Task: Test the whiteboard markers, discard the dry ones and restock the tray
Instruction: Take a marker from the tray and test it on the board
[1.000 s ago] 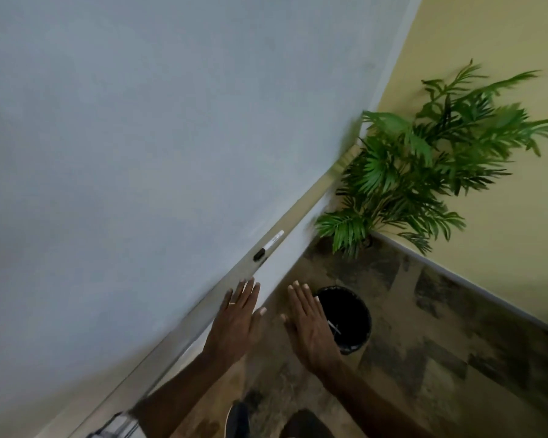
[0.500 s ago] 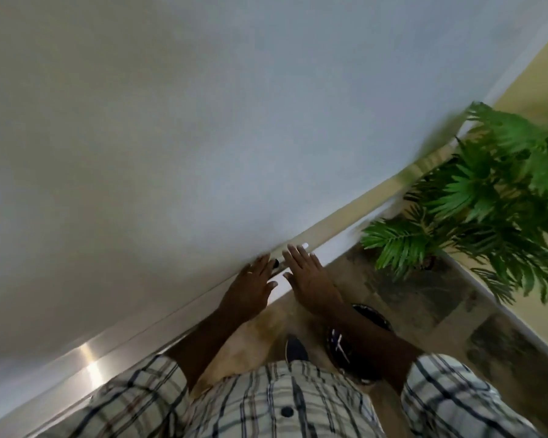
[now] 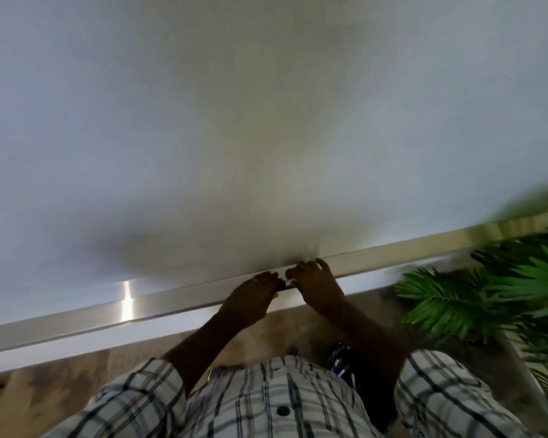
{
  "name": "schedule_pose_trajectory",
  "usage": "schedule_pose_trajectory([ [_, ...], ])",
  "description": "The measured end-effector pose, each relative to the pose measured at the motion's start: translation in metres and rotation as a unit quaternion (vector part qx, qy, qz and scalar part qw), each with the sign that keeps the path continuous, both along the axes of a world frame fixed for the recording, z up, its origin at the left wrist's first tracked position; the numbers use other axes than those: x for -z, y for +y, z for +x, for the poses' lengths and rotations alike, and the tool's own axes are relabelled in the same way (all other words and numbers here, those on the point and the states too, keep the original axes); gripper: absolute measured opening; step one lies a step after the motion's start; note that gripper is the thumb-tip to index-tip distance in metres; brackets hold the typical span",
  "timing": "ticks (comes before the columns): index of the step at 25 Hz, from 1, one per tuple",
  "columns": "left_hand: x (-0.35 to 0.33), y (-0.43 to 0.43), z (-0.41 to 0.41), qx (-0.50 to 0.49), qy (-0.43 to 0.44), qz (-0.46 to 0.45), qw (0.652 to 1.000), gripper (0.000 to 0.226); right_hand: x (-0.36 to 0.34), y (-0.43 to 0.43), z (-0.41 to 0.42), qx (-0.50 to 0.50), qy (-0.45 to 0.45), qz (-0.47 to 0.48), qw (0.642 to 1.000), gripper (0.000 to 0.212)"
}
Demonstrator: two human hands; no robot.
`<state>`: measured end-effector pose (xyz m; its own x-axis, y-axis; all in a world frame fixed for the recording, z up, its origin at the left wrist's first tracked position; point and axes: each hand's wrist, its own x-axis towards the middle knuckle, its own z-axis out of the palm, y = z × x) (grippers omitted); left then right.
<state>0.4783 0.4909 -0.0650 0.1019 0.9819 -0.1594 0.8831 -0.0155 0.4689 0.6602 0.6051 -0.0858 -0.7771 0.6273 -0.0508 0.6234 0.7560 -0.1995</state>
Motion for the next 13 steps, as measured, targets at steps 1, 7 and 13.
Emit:
schedule_pose_trajectory([
  [1, -0.003, -0.002, 0.0, -0.014, -0.001, 0.005, 1.0, 0.04, 0.003, 0.003, -0.003, -0.008, 0.013, -0.011, 1.0, 0.031],
  [7, -0.006, -0.016, -0.02, -0.138, -0.046, 0.011, 0.989, 0.038, 0.002, -0.005, -0.027, -0.048, 0.106, -0.1, 0.988, 0.023],
  [13, -0.041, -0.047, -0.047, -0.158, -0.132, 0.061, 0.977, 0.027, -0.029, -0.044, -0.047, -0.117, 0.16, -0.099, 0.975, 0.03],
])
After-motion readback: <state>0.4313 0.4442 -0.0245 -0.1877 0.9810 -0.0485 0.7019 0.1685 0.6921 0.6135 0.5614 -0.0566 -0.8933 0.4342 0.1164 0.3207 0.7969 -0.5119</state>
